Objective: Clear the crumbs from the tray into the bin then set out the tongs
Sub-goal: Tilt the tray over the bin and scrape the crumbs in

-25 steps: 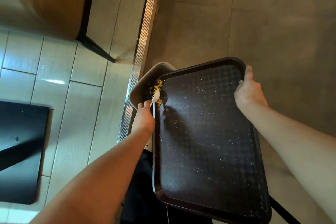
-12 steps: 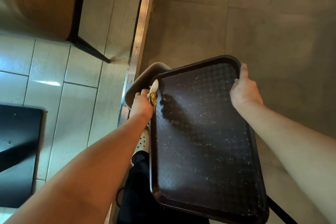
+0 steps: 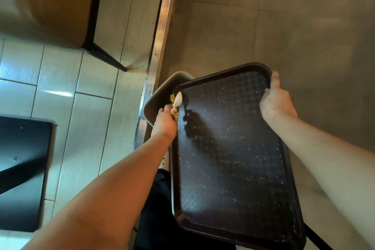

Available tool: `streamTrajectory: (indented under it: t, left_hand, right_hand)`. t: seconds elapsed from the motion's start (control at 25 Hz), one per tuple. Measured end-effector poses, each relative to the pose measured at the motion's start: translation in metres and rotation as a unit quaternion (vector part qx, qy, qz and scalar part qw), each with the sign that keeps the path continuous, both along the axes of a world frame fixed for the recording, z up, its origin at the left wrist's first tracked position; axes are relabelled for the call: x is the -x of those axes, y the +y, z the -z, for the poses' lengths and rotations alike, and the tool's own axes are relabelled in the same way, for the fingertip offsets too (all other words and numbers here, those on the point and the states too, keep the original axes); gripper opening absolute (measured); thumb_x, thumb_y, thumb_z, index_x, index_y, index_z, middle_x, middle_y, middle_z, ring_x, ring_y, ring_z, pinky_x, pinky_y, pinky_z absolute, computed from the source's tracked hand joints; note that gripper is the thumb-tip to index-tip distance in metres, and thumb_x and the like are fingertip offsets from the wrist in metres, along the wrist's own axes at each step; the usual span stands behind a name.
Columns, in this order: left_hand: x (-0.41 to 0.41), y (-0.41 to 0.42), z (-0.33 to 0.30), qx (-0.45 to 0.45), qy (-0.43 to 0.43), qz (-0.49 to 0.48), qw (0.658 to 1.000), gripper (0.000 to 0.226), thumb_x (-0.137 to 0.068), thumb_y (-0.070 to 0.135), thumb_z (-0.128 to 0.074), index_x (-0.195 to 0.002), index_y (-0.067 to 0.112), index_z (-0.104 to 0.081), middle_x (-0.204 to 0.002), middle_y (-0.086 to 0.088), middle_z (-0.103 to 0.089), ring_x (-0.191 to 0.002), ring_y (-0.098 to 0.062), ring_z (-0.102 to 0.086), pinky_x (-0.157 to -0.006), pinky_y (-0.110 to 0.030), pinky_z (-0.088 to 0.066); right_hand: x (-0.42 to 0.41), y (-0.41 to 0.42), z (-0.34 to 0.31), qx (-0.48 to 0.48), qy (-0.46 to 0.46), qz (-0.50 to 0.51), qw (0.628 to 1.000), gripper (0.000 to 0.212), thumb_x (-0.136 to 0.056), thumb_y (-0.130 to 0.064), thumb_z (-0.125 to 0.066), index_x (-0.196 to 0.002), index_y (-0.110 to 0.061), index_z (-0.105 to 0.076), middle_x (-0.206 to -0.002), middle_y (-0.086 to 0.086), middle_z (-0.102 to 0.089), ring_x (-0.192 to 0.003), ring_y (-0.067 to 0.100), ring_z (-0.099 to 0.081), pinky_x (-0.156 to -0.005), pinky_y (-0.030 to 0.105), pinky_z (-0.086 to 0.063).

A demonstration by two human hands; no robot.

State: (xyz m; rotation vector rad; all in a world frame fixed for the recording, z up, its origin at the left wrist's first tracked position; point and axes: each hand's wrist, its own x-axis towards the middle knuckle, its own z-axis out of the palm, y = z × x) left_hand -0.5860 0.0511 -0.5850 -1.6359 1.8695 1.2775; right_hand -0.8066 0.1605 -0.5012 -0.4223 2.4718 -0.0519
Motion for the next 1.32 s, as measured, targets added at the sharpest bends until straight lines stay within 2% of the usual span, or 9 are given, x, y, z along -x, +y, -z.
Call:
streamTrajectory:
  t: [0.16,0.28,0.44,0.52,0.64,0.76,0.92,1.12,1.32]
  left_hand:
    - [-0.014,-0.005,0.0,0.023,-0.034,0.004,0.999,0.053,-0.088,-0.005,-0.049,-0.135,0.016,-0.038,-0.129,-0.01,-0.043,-0.118,-0.031,-0.05,-0.099,-0.043,-0.043]
    - [-0.028,0.001,-0.003,0.042,-0.01,-0.006,0.999,0.053,-0.089,-0.005,-0.047,-0.137,0.016,-0.039,-0.129,-0.01,-0.042,-0.116,-0.029,-0.051,-0.096,-0.039,-0.045]
    - [-0.041,0.018,0.001,0.004,0.0,0.064,0.998,0.057,-0.089,-0.005,-0.046,-0.139,0.021,-0.035,-0.13,-0.004,-0.041,-0.113,-0.025,-0.053,-0.093,-0.034,-0.046]
    - [-0.043,0.022,0.002,-0.005,-0.008,0.048,0.999,0.057,-0.09,-0.004,-0.048,-0.139,0.021,-0.035,-0.133,-0.004,-0.04,-0.117,-0.026,-0.052,-0.096,-0.037,-0.045]
    - [-0.043,0.02,0.002,0.031,-0.033,0.022,0.999,0.058,-0.088,-0.006,-0.046,-0.139,0.02,-0.035,-0.138,-0.004,-0.037,-0.117,-0.027,-0.052,-0.096,-0.04,-0.045]
    - [-0.037,0.02,-0.001,0.042,-0.026,0.035,0.998,0.06,-0.087,-0.007,-0.045,-0.139,0.02,-0.033,-0.134,-0.005,-0.036,-0.113,-0.029,-0.054,-0.094,-0.041,-0.048]
    - [-0.024,0.018,-0.001,-0.003,-0.009,0.049,0.999,0.059,-0.089,-0.003,-0.05,-0.14,0.02,-0.032,-0.132,-0.006,-0.038,-0.114,-0.029,-0.053,-0.093,-0.041,-0.047]
    - [-0.026,0.005,-0.002,0.046,-0.019,-0.012,0.999,0.059,-0.089,-0.008,-0.044,-0.141,0.018,-0.034,-0.133,-0.007,-0.041,-0.12,-0.028,-0.049,-0.099,-0.04,-0.043]
    - [-0.027,0.015,0.004,0.002,0.003,0.024,1.0,0.058,-0.089,-0.003,-0.051,-0.139,0.02,-0.035,-0.132,-0.006,-0.041,-0.116,-0.026,-0.052,-0.095,-0.036,-0.045]
  right_hand:
    - [-0.001,-0.002,0.001,-0.003,0.003,0.003,1.0,0.055,-0.1,-0.019,-0.025,-0.148,-0.031,-0.002,-0.106,0.02,-0.055,-0.096,0.036,-0.055,-0.08,0.04,-0.043]
    - [0.0,-0.002,0.001,-0.006,0.005,0.003,1.0,0.054,-0.1,-0.02,-0.025,-0.148,-0.031,-0.002,-0.099,0.017,-0.053,-0.091,0.034,-0.054,-0.077,0.04,-0.043]
    - [-0.001,-0.003,-0.002,-0.001,0.0,0.0,1.0,0.054,-0.101,-0.02,-0.025,-0.148,-0.03,-0.002,-0.092,0.013,-0.049,-0.081,0.028,-0.047,-0.072,0.035,-0.039]
    - [-0.002,-0.003,-0.004,-0.001,0.001,0.0,1.0,0.054,-0.101,-0.02,-0.025,-0.148,-0.03,-0.002,-0.096,0.014,-0.051,-0.083,0.029,-0.049,-0.073,0.036,-0.039]
    - [-0.003,-0.002,-0.003,0.001,0.003,0.003,1.0,0.054,-0.101,-0.019,-0.025,-0.148,-0.031,-0.002,-0.107,0.018,-0.056,-0.091,0.033,-0.054,-0.077,0.037,-0.041]
    - [-0.003,-0.001,-0.004,0.005,0.005,0.009,1.0,0.054,-0.101,-0.019,-0.025,-0.148,-0.031,-0.001,-0.111,0.019,-0.056,-0.089,0.031,-0.053,-0.077,0.038,-0.042]
    - [-0.003,0.0,-0.004,0.004,0.007,0.008,1.0,0.056,-0.1,-0.018,-0.026,-0.148,-0.031,0.0,-0.112,0.018,-0.056,-0.091,0.031,-0.054,-0.077,0.038,-0.043]
    - [-0.002,0.0,-0.003,0.001,0.009,0.007,1.0,0.056,-0.101,-0.016,-0.026,-0.148,-0.03,0.0,-0.112,0.018,-0.056,-0.084,0.026,-0.049,-0.075,0.036,-0.041]
    - [-0.001,0.001,-0.003,-0.001,0.011,0.005,1.0,0.056,-0.1,-0.016,-0.027,-0.149,-0.029,-0.001,-0.108,0.017,-0.056,-0.082,0.025,-0.048,-0.073,0.035,-0.039]
